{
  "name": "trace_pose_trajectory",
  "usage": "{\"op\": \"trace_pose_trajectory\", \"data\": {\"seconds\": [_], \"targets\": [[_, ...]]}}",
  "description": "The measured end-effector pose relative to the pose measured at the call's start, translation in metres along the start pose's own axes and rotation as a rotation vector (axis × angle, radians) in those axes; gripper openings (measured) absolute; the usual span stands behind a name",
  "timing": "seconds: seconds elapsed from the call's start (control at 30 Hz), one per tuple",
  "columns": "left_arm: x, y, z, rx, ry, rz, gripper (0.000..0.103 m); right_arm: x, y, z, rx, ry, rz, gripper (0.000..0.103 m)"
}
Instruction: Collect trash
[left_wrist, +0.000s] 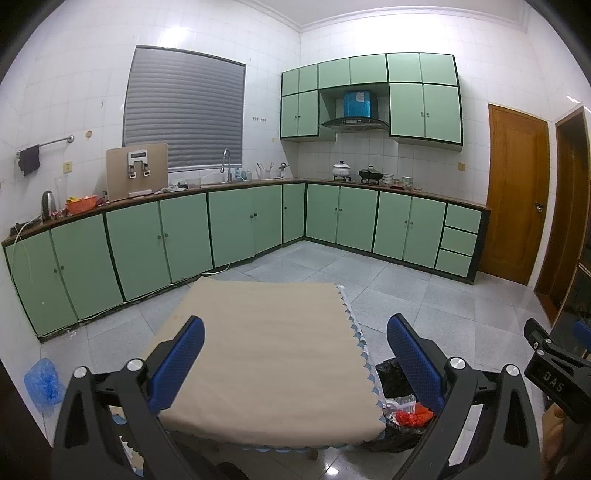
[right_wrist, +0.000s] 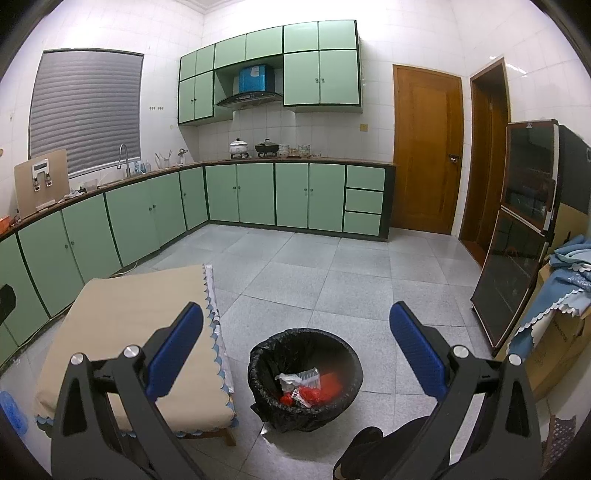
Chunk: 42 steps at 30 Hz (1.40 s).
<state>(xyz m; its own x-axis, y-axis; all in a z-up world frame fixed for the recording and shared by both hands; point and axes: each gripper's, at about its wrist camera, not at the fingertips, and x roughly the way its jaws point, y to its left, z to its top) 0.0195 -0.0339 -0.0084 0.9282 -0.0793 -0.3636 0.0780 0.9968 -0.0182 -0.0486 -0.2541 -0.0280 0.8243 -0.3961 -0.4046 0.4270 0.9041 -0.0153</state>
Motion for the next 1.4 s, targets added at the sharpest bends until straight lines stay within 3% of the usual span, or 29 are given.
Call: {"op": "trace_pose_trajectory", "data": {"seconds": [1.4], "targets": [[0.0028,-0.0011,-0.0019,-0.001,0.007,-0.005,0.097,0.0008,-0.0014,-0.0002,0.003,0.0,-0.001,0.098]]}}
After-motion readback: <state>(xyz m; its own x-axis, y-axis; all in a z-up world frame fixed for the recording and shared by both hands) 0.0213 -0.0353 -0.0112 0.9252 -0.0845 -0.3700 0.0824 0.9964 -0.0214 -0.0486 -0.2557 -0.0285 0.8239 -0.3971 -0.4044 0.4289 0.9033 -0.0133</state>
